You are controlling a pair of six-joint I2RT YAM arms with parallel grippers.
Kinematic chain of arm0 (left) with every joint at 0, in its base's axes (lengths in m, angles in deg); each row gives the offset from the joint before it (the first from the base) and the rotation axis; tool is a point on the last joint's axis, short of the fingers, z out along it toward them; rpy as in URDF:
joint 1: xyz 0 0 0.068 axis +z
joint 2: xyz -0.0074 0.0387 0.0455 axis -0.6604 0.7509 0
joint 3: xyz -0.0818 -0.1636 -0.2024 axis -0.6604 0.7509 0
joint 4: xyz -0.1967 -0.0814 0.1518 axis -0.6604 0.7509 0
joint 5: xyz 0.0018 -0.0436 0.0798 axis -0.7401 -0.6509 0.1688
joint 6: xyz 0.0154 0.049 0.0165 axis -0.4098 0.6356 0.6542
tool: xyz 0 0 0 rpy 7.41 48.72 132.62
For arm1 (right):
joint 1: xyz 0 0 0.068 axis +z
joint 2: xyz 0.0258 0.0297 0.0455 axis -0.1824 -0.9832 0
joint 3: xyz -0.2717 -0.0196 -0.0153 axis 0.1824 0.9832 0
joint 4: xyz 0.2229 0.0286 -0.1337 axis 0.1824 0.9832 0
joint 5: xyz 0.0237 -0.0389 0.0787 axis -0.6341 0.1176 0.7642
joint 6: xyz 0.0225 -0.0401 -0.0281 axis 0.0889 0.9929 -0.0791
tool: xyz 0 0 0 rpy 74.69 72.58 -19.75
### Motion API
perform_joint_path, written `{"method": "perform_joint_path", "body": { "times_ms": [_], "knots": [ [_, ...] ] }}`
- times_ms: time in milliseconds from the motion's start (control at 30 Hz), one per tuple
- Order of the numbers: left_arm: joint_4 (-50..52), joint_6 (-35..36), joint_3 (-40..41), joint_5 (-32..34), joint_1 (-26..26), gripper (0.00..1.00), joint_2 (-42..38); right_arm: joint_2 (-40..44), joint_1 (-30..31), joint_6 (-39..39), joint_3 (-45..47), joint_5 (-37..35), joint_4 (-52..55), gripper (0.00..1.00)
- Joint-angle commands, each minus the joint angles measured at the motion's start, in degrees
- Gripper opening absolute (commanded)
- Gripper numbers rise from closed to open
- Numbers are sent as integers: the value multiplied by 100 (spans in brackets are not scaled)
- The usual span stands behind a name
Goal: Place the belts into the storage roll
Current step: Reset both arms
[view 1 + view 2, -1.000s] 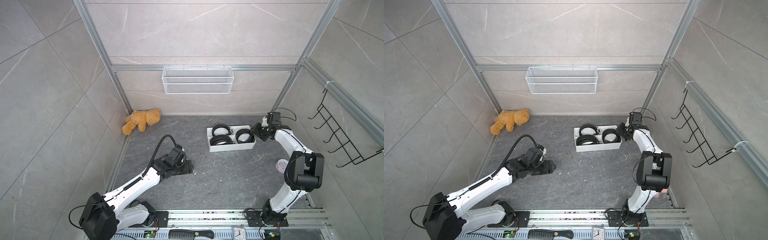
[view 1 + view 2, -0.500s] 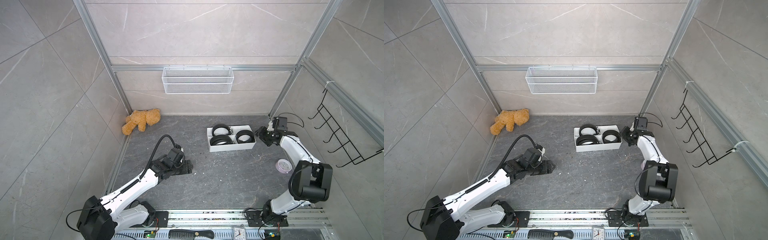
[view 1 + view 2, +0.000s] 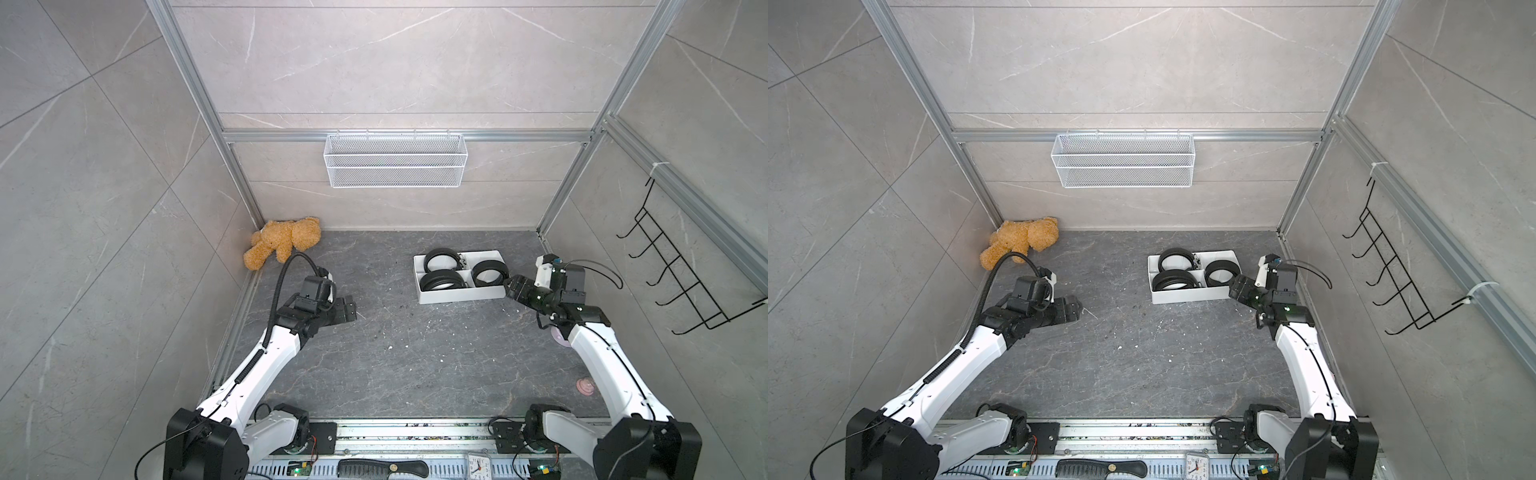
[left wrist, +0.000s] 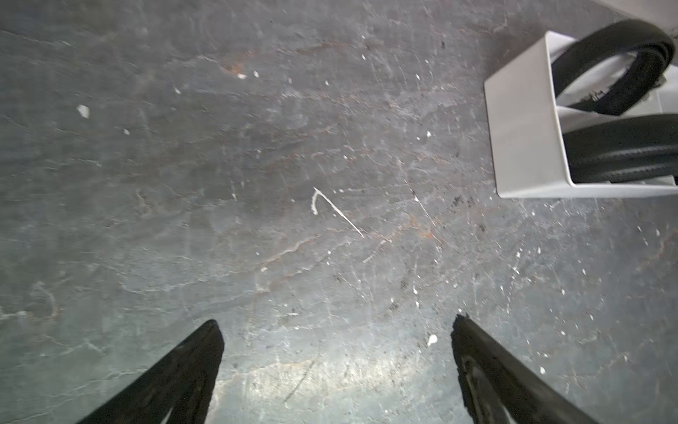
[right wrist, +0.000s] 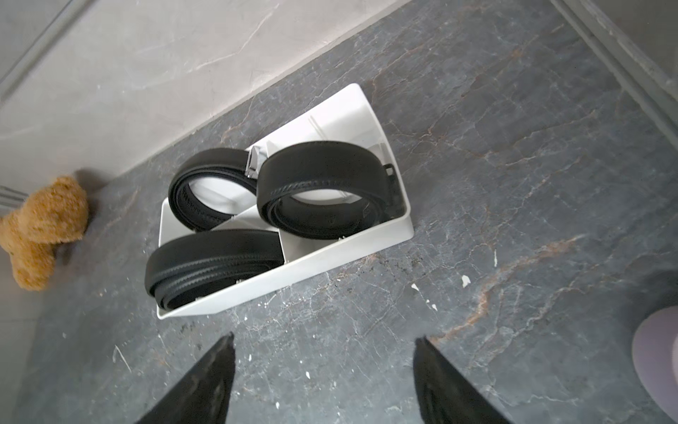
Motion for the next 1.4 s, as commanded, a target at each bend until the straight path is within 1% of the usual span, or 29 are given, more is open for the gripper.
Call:
{"method": "perform_joint_path", "body": {
  "times_ms": [0, 67, 133, 200, 233, 333, 400, 500, 567, 633, 667, 733, 800, 867, 900, 967, 1000, 1033, 1067, 1100, 1133, 1200, 1367],
  "knots": [
    [-563, 617, 126, 219, 343, 99, -84, 200, 241, 741, 409, -380, -493, 79],
    [-877, 824, 317, 435, 456, 99, -139, 237, 346, 943, 714, -529, -839, 81],
    [-1210, 1024, 536, 668, 564, 99, -154, 260, 452, 1126, 1067, -679, -1346, 99],
    [-1627, 1132, 796, 751, 764, 99, -152, 290, 529, 1224, 1492, -793, -2039, 100],
    [-1922, 1180, 951, 689, 904, 99, -149, 278, 576, 1258, 1703, -835, -2426, 100],
    [-2824, 1289, 1456, 630, 1211, 99, -122, 35, 781, 1554, 2117, -949, -3409, 100],
    [-3227, 1355, 1680, 617, 1340, 99, -54, -155, 926, 1783, 2382, -1126, -4076, 100],
    [-3611, 1656, 1705, 627, 1398, 99, 190, -525, 1053, 2169, 2956, -1257, -5584, 100],
    [-4565, 1999, 2073, 730, 1406, 99, 342, -930, 1064, 2248, 3140, -1324, -6307, 100],
    [-5362, 2117, 2425, 727, 1498, 99, 491, -1351, 1084, 2256, 3202, -1204, -6977, 100],
    [-5563, 2111, 2512, 701, 1552, 99, 566, -1545, 1092, 2237, 3175, -1264, -7104, 100],
    [-5841, 2062, 2589, 631, 1650, 99, 759, -1905, 1088, 2114, 3310, -1367, -7701, 100],
    [-6036, 2118, 2604, 629, 1679, 99, 940, -2033, 1083, 2185, 3468, -1352, -8058, 100],
    [-6237, 2224, 2577, 720, 1701, 100, 1150, -2395, 1087, 2219, 3634, -1308, -8798, 100],
    [-6260, 2290, 2549, 742, 1712, 100, 1192, -2449, 1086, 2211, 3636, -1321, -8859, 100],
    [-6661, 2375, 2615, 814, 1766, 99, 1346, -2236, 1087, 2226, 3550, -1354, -8345, 100],
    [-6733, 2360, 2587, 827, 1801, 99, 1432, -2271, 1086, 2223, 3548, -1351, -8413, 100],
    [-6847, 2355, 2570, 861, 1818, 99, 1554, -2367, 1097, 2186, 3533, -1452, -8550, 100],
    [-6899, 2323, 2570, 884, 1834, 99, 1644, -2400, 1112, 2147, 3458, -1628, -8464, 100],
    [-7049, 2309, 2606, 898, 1845, 99, 1744, -2350, 1119, 2090, 3329, -1773, -8115, 100],
    [-7148, 2303, 2629, 923, 1845, 99, 1812, -2337, 1116, 2058, 3276, -1809, -7993, 100],
    [-7264, 2300, 2653, 941, 1850, 99, 1906, -2389, 1117, 2058, 3322, -1825, -8185, 100],
    [-7234, 2275, 2630, 981, 1855, 99, 1922, -2364, 1132, 2009, 3318, -2056, -8137, 100]
  ]
}}
